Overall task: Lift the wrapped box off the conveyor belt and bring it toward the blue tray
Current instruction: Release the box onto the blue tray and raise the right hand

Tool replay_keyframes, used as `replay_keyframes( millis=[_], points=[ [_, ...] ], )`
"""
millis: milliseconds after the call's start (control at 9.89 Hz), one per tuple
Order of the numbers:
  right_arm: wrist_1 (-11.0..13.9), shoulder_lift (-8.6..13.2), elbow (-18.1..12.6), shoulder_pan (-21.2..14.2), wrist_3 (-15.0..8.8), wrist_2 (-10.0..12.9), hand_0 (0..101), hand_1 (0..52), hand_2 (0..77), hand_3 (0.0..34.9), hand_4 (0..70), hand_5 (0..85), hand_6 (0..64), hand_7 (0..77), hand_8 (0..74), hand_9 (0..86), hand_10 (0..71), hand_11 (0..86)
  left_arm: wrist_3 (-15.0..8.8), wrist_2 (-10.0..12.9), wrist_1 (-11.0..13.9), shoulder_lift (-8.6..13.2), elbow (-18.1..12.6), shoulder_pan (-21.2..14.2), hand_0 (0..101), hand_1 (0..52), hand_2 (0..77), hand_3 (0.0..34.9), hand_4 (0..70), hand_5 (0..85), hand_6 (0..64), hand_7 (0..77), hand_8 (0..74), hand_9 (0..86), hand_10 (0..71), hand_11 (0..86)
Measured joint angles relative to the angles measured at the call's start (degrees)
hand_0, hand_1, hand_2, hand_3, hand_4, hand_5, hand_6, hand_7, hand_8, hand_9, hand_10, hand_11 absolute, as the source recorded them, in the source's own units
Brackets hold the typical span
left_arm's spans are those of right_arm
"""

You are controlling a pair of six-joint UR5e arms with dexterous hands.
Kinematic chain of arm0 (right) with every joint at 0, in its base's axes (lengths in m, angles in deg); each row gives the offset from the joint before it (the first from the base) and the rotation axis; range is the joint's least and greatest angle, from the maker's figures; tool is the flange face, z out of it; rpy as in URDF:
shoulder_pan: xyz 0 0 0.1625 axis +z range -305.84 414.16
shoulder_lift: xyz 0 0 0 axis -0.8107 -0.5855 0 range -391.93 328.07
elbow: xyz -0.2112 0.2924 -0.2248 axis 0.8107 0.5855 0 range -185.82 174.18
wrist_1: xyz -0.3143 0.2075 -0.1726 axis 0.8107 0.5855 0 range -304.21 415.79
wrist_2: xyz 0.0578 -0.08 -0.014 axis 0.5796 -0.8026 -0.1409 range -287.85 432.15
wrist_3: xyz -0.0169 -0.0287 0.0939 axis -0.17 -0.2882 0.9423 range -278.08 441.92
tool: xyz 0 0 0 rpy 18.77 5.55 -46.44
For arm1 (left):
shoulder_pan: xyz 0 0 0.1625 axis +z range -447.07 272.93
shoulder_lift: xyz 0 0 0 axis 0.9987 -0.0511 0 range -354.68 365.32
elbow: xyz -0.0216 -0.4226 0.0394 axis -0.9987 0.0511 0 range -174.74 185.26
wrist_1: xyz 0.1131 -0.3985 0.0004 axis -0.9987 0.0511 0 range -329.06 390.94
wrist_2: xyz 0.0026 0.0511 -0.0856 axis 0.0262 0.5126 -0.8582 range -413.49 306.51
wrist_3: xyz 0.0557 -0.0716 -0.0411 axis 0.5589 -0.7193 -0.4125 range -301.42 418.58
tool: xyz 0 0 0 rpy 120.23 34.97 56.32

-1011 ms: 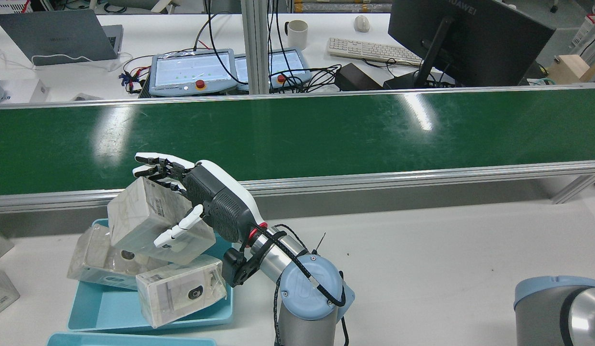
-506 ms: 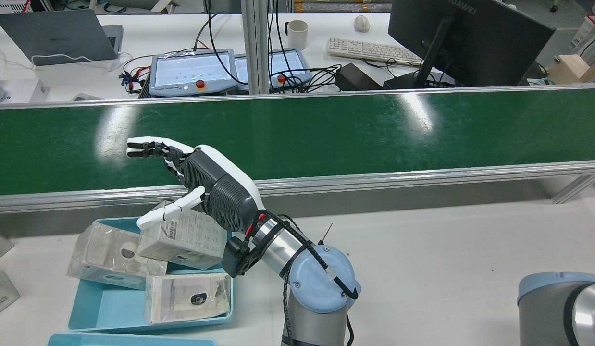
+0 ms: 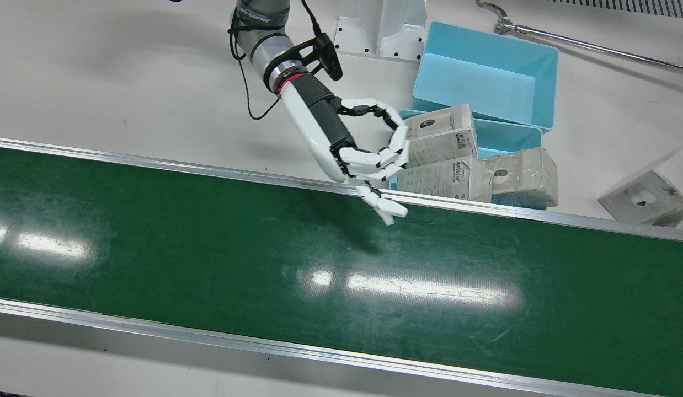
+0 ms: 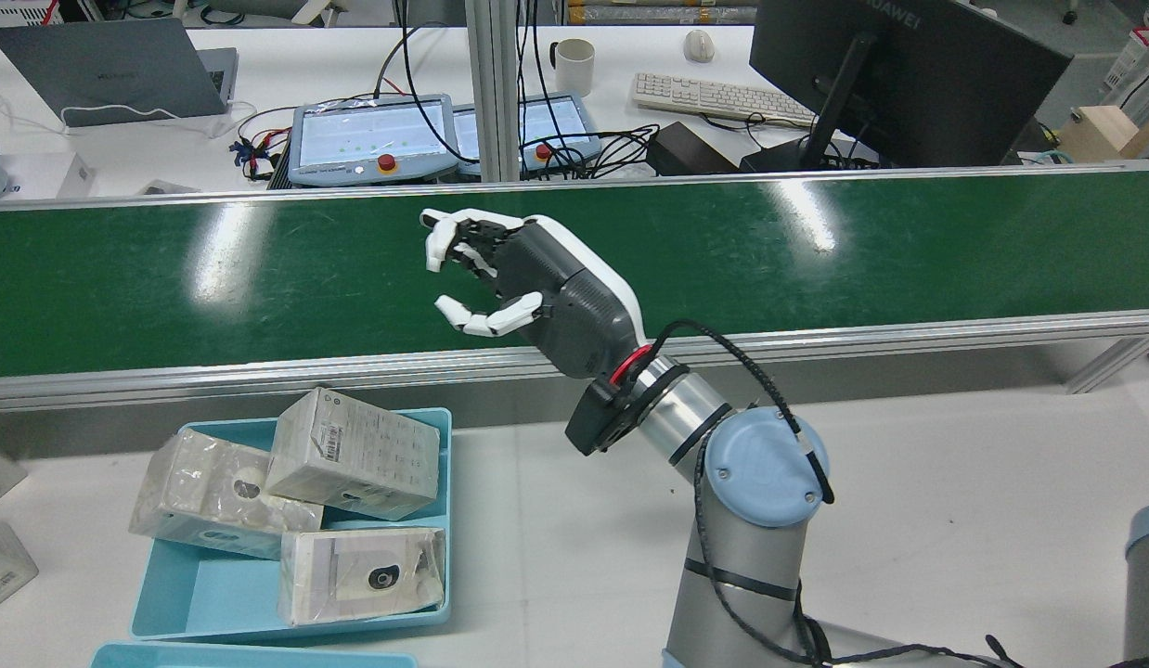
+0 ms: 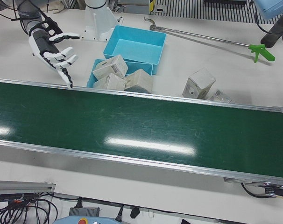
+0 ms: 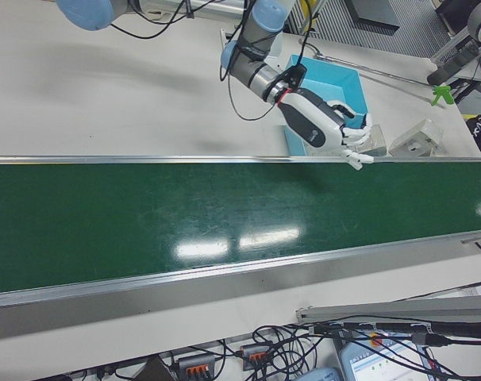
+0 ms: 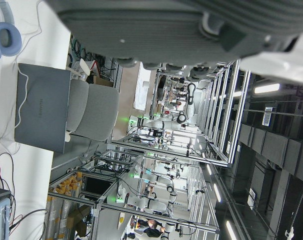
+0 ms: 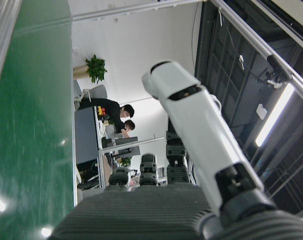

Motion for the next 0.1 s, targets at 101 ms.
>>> replay_keyframes(
  millis=[101],
  points=[
    [0.0,-3.8,-1.2,3.7,2.0,-0.8,66,32.7,41.5,2.0,38.2,49.6,28.9,51.8,0.0,26.7,4.9,1.1,0.0,0.0,0.0,0.0,0.0,0.0,0,0.0,1.1,0.0,0.0,1.1,0.0,0.5,0.5,0.0,0.5,0.0]
  ],
)
